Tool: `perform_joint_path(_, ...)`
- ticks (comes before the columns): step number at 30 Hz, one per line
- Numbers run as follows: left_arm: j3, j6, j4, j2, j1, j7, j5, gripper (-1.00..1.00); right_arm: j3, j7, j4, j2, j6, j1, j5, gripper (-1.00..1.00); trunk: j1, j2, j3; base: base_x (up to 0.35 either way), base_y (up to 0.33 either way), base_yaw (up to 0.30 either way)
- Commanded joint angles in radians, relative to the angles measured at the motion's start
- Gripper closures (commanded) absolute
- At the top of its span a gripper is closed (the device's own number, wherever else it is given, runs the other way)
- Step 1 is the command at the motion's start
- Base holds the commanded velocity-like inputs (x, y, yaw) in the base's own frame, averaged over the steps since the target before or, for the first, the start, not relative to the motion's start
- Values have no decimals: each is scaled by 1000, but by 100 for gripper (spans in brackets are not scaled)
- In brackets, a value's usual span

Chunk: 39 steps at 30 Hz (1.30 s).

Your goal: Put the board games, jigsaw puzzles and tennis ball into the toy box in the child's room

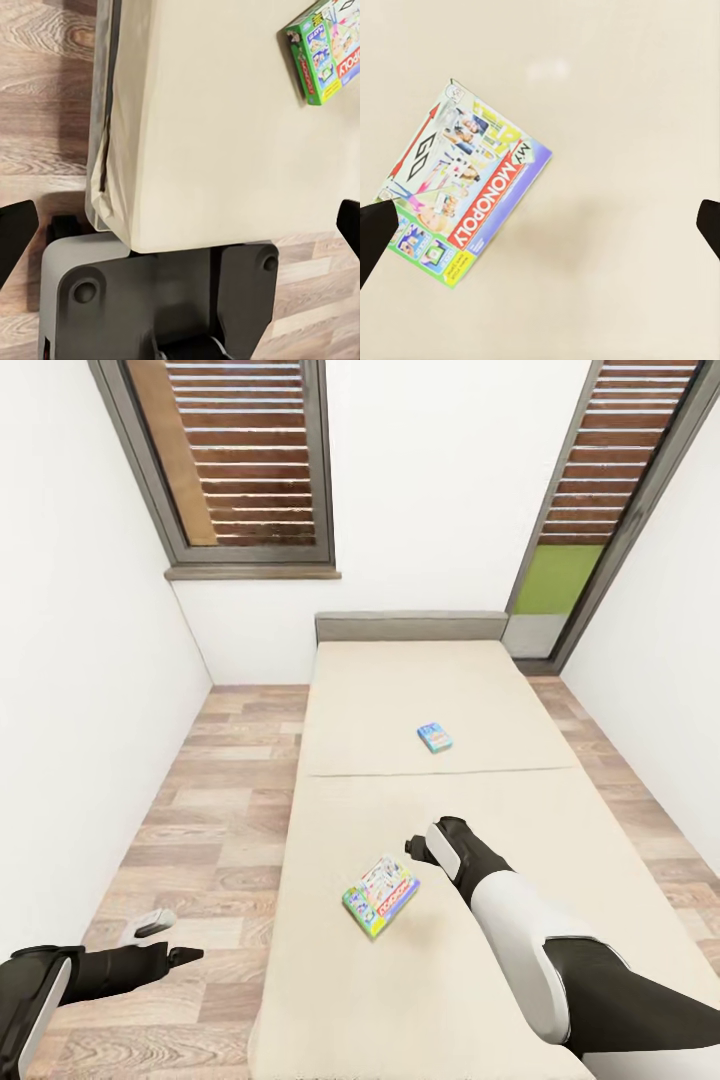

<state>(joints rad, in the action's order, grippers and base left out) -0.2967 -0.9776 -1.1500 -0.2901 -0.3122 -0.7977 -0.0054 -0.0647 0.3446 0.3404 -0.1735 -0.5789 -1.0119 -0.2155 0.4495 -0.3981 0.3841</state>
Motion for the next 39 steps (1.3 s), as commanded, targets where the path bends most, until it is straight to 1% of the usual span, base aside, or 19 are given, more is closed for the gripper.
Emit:
perform_joint_path(1, -1, -7, -1, 0, -1, -4, -1, -100, -6, 7, 2, -1, -2, -1, -7, -100, 0, -2, 3, 0, 0, 0)
perform_joint_path(16, 1, -7, 0, 0, -1, -3, -1, -100, -7, 5, 15, -1, -13, -6, 0, -100, 0, -2, 28, 0, 0, 0)
perform_joint_path(20, 0, -7, 1, -1, -1, -3, -1, -100, -7, 4, 52, -1, -13, -10, -1, -100, 0, -2, 35, 0, 0, 0)
perform_joint_path(24, 0, -7, 1, 0, -1, -3, -1, -100, -7, 0, 110, -1, -13, -9, -2, -100, 0, -2, 41, 0, 0, 0)
perform_joint_path(33, 0, -1, 1, 0, -1, -3, -1, -100, -3, -35, 136, -1, -9, -9, 0, -100, 0, -2, 56, 0, 0, 0)
perform_joint_path(39, 1, 5, 1, 1, -1, -3, -1, -100, 4, -40, 141, -1, -6, -12, 1, -100, 0, -2, 66, 0, 0, 0)
